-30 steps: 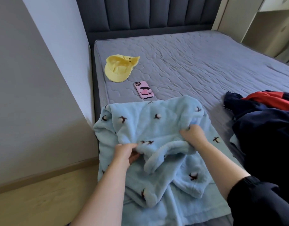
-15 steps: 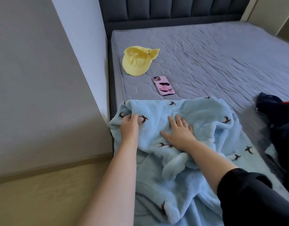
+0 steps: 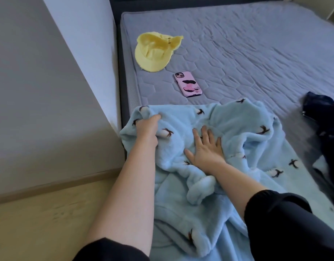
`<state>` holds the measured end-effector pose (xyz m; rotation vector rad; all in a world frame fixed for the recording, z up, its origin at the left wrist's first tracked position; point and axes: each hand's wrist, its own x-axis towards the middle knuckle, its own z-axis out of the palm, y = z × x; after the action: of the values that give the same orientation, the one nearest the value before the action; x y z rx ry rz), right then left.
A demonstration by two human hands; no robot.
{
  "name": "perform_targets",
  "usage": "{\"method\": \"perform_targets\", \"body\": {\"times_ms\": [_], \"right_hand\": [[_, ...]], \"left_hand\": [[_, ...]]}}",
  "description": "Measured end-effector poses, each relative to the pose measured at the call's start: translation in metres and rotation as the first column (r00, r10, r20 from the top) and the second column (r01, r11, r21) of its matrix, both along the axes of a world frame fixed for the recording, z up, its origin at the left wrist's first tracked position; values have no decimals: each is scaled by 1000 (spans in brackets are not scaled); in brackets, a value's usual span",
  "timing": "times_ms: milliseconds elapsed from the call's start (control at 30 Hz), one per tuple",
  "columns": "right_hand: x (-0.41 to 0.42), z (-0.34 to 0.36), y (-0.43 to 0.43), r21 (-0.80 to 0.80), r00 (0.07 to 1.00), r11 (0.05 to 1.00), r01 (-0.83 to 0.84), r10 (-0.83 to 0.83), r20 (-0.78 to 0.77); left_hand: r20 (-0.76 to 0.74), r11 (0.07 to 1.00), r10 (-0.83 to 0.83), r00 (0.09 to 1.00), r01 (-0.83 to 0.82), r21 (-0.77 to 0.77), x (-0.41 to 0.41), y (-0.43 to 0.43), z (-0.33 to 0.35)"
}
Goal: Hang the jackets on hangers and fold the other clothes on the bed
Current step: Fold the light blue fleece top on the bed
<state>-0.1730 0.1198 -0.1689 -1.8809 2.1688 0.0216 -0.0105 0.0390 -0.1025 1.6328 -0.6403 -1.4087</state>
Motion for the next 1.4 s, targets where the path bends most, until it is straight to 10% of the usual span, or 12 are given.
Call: {"method": "perform_targets", "body": {"times_ms": [200, 433, 600, 700, 800, 900, 1033, 1133, 1233, 1400], "right_hand": [[2, -6, 10, -73, 999, 997, -21, 23, 28], [3, -5, 8, -52, 1000, 999, -6, 6, 7], [5, 9, 11, -58, 998, 998, -21, 25, 58], [-3, 24, 18, -76, 982, 996, -54, 67, 175], [-21, 41, 24, -234, 977, 966, -114, 151, 150], [-55, 47, 29, -380, 993, 920, -99, 67, -97], [-126, 30, 59, -40, 978, 988, 149, -153, -143], [-152, 22, 68, 10, 967, 971, 238, -236, -92], [-149, 31, 54, -321, 949, 893, 316, -298, 103], [-153, 54, 8, -267, 610, 586, 765, -526, 593]], "left_hand": [[199, 924, 290, 936, -221, -311, 14, 6, -19], [606, 953, -54, 794, 221, -205, 22, 22, -26], [632, 930, 136, 763, 121, -347, 24, 31, -22], [821, 762, 275, 500, 407, -503, -2, 37, -6], [799, 488, 315, 512, 635, -599, -40, 49, 6], [923, 446, -51, 382, 836, -321, -72, 70, -4], [941, 471, -338, -24, 861, 191, -85, 86, -43], [948, 470, -309, -72, 855, 218, -86, 82, -49], [939, 471, -326, -109, 842, 262, -89, 80, -51], [937, 476, -330, -115, 836, 271, -90, 80, -53]]}}
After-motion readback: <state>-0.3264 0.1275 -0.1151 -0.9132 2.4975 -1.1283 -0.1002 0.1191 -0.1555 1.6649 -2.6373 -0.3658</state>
